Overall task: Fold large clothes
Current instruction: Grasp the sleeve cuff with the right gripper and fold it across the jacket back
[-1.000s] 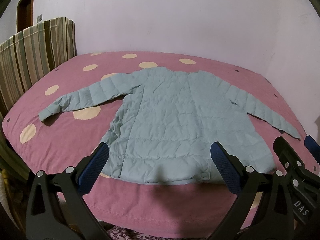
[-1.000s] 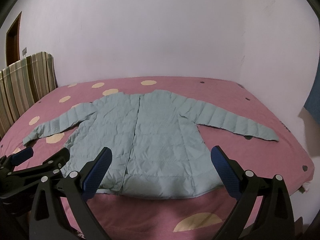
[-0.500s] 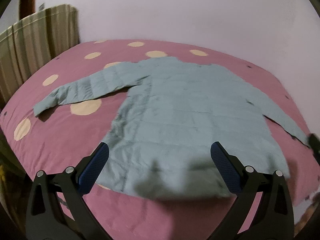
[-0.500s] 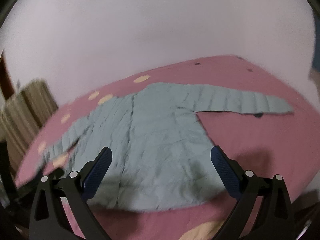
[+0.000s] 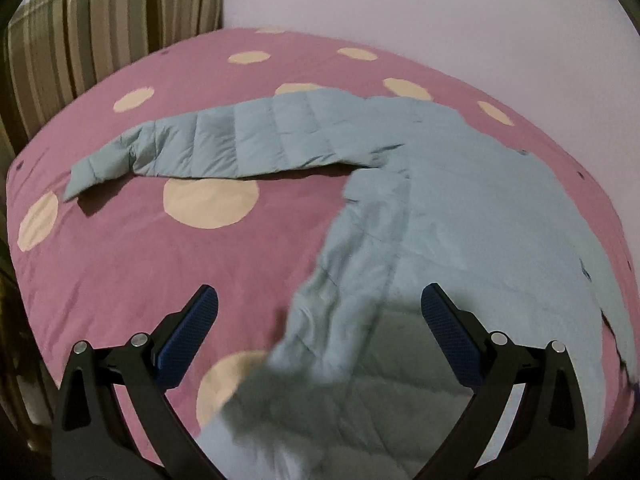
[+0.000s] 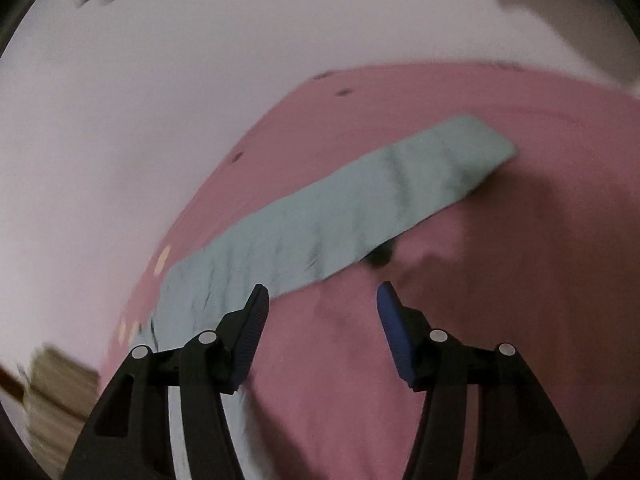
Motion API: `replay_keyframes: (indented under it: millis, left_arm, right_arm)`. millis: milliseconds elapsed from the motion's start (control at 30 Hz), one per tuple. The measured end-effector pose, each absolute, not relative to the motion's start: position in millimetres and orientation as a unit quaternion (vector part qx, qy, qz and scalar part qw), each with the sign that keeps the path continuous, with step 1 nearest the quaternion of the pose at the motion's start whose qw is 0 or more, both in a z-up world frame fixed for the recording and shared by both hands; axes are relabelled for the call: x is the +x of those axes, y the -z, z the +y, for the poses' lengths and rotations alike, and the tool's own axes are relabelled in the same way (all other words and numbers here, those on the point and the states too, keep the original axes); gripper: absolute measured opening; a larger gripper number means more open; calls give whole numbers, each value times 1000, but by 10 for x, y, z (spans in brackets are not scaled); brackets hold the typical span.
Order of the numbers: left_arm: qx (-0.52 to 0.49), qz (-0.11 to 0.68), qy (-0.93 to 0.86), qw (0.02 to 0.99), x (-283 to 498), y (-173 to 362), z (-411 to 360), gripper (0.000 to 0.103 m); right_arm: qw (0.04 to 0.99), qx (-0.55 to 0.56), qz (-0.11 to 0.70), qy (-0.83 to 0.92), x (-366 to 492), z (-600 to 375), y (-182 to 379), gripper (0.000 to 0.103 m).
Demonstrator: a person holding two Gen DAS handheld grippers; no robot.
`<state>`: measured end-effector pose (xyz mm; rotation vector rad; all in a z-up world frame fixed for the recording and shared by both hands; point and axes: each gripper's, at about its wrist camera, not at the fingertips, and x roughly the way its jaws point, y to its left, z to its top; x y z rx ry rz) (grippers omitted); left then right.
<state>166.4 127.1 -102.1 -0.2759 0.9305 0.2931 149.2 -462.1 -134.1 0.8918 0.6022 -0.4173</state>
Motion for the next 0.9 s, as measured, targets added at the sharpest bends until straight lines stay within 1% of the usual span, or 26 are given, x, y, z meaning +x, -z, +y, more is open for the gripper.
replay_keyframes:
  millis: [133, 233, 367, 467, 533, 567, 600, 667, 733, 900]
  left_arm:
    - [-142, 456, -156, 865, 1791, 1152, 1376, 101]
    - [-138, 468, -168, 857, 1856, 1255, 1405, 101]
    - [-136, 479, -181, 848, 1911, 1363, 1433, 101]
    - [-136, 487, -186, 843, 1937, 1423, 1458, 101]
    - [-131, 491, -192, 840, 1950, 1456, 1480, 101]
    - [-130, 492, -195, 839, 1953, 1469, 1486, 101]
    - [-129, 492, -199, 838, 1958, 1485, 1497, 101]
    - [-127, 493, -203, 836, 1966, 1516, 1518, 101]
    - [-127, 496, -203, 835, 1984, 1559, 1536, 101]
    - [-137, 496, -199, 834, 1990, 1640, 1570, 101]
  right_arm:
    - [800, 487, 273, 222, 1581, -5122, 1688, 57]
    - [786, 504, 257, 247, 1619, -5338, 1813, 57]
    - [781, 521, 225, 259, 1635, -5524, 1904, 57]
    - [780, 523, 210, 271, 1682, -5479, 1909, 56]
    - [784, 510, 213, 282, 1721, -5463, 1894, 40]
    - [788, 497, 219, 290, 1754, -5451, 1877, 27]
    - [789, 493, 223, 292, 1769, -5441, 1861, 17]
    - [789, 492, 228, 290, 1821, -5432, 1849, 10]
    - [795, 481, 229, 290, 1836, -5384, 1775, 9]
    - [844, 415, 225, 253, 2164, -5040, 1317, 8]
